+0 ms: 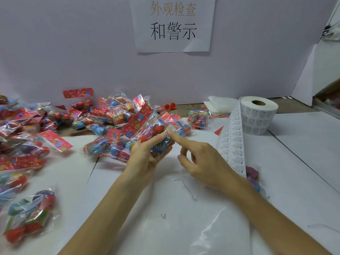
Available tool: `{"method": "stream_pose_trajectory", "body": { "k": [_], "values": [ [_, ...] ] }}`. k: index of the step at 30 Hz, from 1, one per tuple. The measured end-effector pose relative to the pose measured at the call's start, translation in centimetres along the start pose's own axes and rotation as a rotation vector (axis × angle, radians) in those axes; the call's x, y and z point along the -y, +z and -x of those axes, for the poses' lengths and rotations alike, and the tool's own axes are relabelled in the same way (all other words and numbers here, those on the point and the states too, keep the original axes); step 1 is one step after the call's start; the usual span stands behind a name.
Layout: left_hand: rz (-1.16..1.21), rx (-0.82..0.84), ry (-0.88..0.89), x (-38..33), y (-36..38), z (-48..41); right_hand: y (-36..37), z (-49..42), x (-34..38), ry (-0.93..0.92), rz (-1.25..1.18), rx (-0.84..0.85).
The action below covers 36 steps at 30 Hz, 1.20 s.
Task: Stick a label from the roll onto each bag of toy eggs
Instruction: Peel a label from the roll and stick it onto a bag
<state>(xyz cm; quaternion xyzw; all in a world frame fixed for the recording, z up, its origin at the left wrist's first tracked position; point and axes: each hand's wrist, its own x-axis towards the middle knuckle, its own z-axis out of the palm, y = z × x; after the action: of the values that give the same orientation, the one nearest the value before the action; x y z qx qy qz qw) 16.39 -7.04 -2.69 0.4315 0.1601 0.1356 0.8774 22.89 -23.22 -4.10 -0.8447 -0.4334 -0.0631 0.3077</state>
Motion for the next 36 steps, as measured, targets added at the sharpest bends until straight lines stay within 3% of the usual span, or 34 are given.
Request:
{"method": "stream_pose_trajectory", "body": {
  "k": [8, 14, 26, 36],
  "values": [
    [-0.052, 0.025, -0.006, 0.17, 0.25, -0.05, -0.53, -0.32, -0.95, 0.116, 0.009, -0.041],
    [-0.080, 0.043, 0.017, 0.14, 0.10, 0.03, -0.32, -0.05, -0.53, -0.008, -0.079, -0.035],
    [-0.119, -0.012, -0.060, 0.72, 0.02, -0.23, -0.07, -0.31, -0.91, 0.072, 0.073, -0.069],
    [-0.174, -0.058, -0.069, 0.27, -0.09, -0.12, -0.31, -0.33, -0.95, 0.053, 0.049, -0.089]
  ]
}}
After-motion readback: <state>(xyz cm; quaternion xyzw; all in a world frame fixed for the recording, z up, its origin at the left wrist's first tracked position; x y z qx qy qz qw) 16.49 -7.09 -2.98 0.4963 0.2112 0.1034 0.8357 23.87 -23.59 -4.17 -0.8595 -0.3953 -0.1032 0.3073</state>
